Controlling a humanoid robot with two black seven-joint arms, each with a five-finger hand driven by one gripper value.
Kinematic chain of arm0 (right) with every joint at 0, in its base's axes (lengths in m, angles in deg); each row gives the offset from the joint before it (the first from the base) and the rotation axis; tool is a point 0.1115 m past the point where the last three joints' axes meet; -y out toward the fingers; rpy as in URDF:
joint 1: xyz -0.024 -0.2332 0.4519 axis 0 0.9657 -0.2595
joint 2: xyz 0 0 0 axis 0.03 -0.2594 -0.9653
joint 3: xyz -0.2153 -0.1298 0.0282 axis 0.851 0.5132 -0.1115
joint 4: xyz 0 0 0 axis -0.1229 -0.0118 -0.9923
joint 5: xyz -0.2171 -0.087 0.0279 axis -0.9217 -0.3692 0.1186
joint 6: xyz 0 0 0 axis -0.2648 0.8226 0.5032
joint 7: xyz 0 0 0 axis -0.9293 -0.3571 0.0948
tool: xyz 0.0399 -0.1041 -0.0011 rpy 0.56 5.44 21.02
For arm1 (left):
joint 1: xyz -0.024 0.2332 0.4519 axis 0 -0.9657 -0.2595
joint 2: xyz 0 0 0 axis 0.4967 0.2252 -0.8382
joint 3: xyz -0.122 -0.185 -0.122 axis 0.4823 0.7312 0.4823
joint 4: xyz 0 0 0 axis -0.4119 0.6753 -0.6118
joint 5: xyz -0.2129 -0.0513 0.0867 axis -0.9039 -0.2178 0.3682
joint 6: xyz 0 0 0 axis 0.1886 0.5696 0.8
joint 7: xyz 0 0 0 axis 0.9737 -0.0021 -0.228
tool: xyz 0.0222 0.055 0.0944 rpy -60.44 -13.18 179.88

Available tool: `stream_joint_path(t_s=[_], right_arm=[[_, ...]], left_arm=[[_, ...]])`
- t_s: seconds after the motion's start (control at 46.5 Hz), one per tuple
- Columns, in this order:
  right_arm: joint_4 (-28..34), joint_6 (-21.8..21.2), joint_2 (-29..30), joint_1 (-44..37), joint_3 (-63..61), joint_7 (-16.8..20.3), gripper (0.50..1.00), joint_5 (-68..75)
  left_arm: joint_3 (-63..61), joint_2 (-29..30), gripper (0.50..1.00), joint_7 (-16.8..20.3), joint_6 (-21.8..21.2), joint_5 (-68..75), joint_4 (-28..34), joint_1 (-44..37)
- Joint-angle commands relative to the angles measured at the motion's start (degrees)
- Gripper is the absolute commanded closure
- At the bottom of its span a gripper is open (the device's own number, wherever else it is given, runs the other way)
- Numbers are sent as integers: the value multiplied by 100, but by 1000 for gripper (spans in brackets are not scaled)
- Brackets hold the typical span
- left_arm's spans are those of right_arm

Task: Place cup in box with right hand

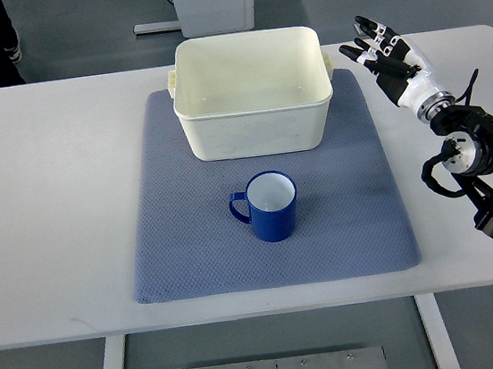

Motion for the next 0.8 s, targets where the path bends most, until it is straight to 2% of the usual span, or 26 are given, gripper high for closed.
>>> stream_joint_path(t_s=[0.0,0.775], right_arm=[[-1,9,0,-1,0,0,502,-1],[-10,9,-18,-54,-9,0,502,8]], left_arm=[[-1,0,500,0,-1,0,0,0],[-1,0,500,0,-1,0,0,0]])
